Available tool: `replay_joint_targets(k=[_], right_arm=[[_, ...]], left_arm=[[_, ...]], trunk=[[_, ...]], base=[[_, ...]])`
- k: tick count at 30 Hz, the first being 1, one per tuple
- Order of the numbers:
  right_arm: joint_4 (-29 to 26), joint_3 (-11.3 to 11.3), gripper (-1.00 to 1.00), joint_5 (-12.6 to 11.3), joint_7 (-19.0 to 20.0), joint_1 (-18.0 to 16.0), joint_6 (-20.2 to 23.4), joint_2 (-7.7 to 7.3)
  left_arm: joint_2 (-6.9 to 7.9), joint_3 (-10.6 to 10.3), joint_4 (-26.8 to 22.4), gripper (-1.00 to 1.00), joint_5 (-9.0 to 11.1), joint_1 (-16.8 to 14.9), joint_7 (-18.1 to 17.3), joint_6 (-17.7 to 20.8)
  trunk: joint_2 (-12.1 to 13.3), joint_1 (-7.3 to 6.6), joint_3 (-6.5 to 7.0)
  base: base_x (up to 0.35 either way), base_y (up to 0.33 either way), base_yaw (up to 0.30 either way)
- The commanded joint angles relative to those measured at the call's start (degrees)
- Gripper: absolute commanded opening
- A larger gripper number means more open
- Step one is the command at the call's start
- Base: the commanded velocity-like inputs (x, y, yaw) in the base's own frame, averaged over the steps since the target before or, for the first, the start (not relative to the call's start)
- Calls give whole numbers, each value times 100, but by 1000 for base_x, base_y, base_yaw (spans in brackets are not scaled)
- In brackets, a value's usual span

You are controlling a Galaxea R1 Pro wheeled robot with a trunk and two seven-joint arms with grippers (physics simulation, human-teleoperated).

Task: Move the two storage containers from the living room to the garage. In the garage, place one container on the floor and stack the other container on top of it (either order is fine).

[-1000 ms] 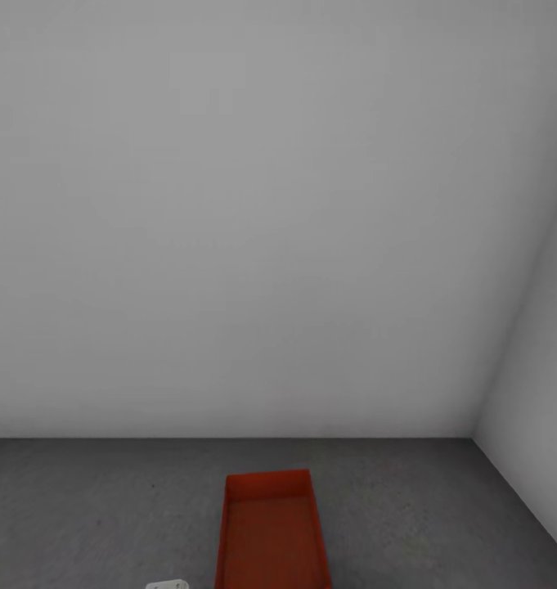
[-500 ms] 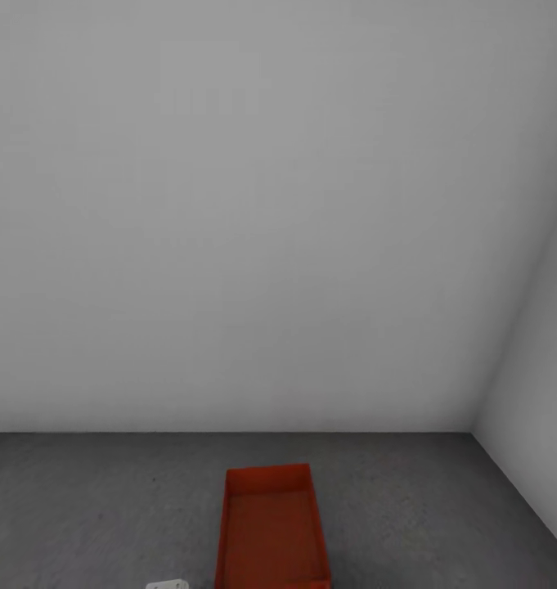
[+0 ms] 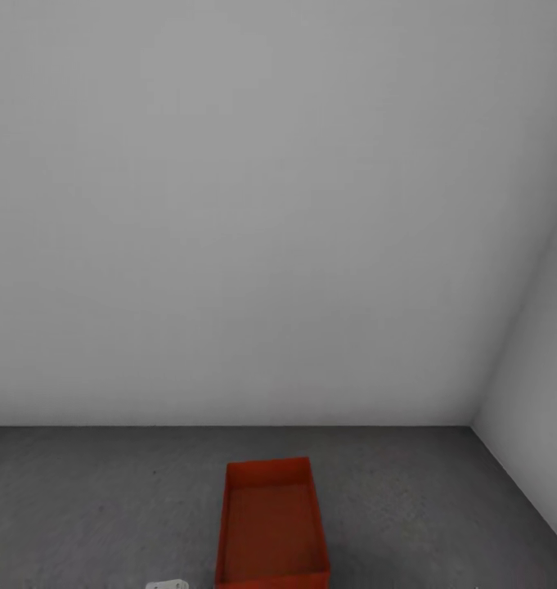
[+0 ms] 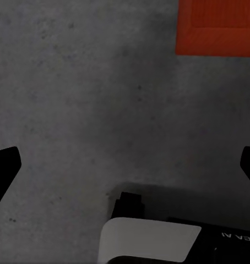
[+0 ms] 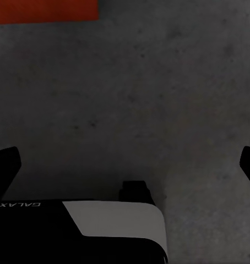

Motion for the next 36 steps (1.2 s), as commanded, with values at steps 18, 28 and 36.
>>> replay_joint_targets(k=[18,28,36], right_arm=[[17,48,100,-54,181,-7,-18,2],[17,39,100,-62,223,-7,-25,-13],[17,39,100,-62,215,-7,-26,-6]], left_arm=[[73,-6,1,100,84,23,-633,44],[80,-6,0,100,86,23,-694,26],[81,-6,-3,100,86,23,-695,25]], trunk=[[-4,0,-152],[-4,0,-159],[-4,0,-160]], base=[[0,0,0],[0,0,-6],[0,0,-189]])
